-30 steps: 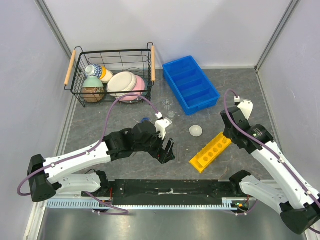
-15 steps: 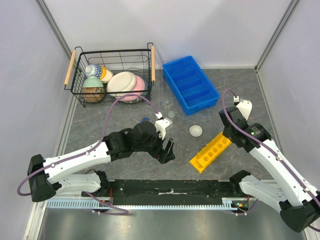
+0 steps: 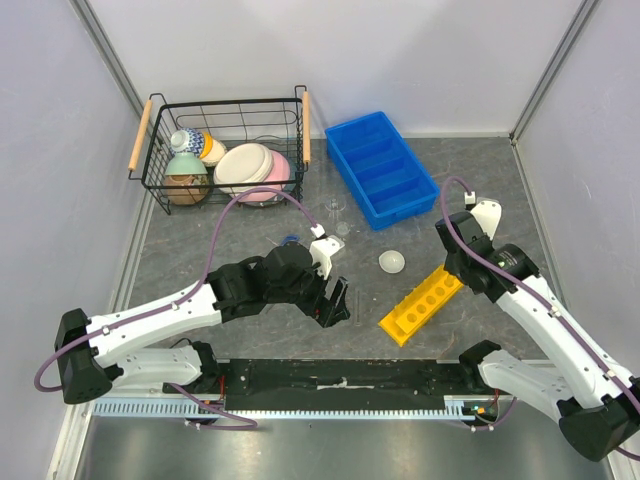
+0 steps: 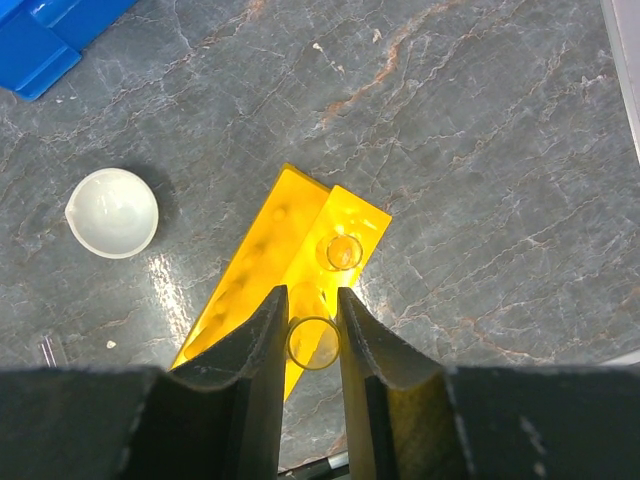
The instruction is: Organize the chemistry lab equipment
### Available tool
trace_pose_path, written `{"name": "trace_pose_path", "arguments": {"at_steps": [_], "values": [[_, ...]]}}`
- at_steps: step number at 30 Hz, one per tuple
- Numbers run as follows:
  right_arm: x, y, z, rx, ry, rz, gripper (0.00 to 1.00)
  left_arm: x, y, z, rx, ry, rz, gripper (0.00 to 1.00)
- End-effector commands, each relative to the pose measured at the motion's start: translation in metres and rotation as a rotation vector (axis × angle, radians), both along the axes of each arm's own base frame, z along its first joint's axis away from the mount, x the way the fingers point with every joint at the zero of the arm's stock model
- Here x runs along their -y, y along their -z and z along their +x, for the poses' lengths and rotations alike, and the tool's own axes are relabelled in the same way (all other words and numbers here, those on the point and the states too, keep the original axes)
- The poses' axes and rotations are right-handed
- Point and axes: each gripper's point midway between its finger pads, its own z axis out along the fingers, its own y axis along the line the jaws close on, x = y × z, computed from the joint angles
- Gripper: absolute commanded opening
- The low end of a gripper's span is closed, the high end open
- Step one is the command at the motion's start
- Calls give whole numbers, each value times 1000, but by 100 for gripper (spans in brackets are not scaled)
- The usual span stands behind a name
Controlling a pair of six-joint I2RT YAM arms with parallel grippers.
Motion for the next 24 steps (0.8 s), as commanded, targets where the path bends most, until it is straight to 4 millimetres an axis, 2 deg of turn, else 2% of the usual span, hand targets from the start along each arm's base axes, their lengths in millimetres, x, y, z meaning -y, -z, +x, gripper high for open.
{"name": "trace_pose_path", "arguments": {"at_steps": [1,6,10,13,20,24], "values": [[0,-1,4,18,13,-4,34,2,-10,6,39,-6,-32,91],[-1,-3,5,23,6,-2,48,1,-7,8,37,-19,-19,91],[-3,-16,7,48,-8,12,54,-5,-4,15,42,-67,28,91],[-3,-44,9,96,-22,26,56,-19,5,32,69,-179,128,90],[4,-89,3,189,-41,31,56,-30,25,51,75,-298,264,90],[0,-114,1,242,-82,67,56,-39,52,64,68,-337,375,89]]}}
